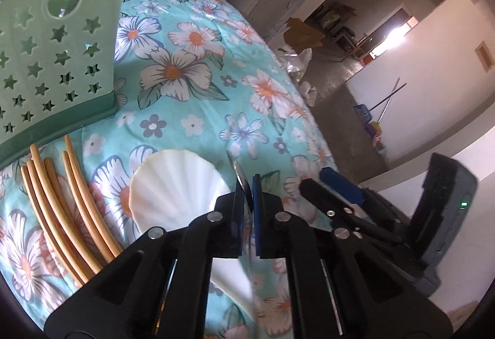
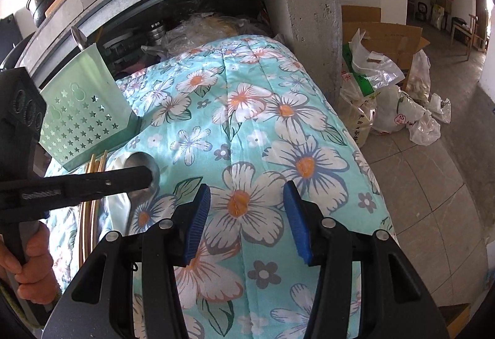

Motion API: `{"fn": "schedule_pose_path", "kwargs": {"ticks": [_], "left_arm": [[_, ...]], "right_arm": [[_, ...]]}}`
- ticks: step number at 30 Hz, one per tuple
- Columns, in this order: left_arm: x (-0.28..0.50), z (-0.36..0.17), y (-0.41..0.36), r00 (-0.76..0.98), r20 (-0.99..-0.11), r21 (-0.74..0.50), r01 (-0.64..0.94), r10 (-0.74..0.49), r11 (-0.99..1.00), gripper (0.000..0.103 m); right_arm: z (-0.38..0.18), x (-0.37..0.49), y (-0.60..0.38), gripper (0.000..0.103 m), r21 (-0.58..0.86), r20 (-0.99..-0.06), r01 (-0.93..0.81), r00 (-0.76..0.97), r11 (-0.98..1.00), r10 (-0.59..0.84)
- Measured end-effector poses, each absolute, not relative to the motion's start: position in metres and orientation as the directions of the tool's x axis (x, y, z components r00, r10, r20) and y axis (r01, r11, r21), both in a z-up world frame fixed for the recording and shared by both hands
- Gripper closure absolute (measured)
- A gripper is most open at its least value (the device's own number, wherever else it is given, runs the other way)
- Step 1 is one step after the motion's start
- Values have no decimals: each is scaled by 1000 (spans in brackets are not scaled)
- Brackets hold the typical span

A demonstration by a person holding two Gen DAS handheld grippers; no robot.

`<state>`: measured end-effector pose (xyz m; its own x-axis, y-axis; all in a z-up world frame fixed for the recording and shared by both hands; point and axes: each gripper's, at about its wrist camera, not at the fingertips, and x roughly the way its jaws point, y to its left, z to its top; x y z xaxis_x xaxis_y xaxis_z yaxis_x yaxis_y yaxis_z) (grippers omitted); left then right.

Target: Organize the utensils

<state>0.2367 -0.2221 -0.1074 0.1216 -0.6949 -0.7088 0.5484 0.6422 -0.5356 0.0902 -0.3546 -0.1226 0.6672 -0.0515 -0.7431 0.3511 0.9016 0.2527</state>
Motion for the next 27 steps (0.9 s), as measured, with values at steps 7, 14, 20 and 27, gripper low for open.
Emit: {"fn": "schedule_pose_path", "kwargs": {"ticks": [7, 14, 20, 27], "left_arm": [[224, -70, -191, 154, -601, -625, 522, -784, 581, 101], [211, -30, -142, 263, -511, -629, 535, -818, 565, 101], [202, -8, -98, 379, -472, -592, 532, -796, 605, 101], [197, 2, -55, 474, -446, -567, 506, -759, 650, 101]], "right_arm": [[-112, 82, -358, 55, 315, -725, 343, 689, 885, -8], [-102, 90, -345, 55, 456, -682, 200, 704, 867, 196], [-115, 125, -324, 55, 523, -695, 109, 628, 845, 350], [-131, 157, -318, 57, 531, -726, 117, 573, 840, 379]]}}
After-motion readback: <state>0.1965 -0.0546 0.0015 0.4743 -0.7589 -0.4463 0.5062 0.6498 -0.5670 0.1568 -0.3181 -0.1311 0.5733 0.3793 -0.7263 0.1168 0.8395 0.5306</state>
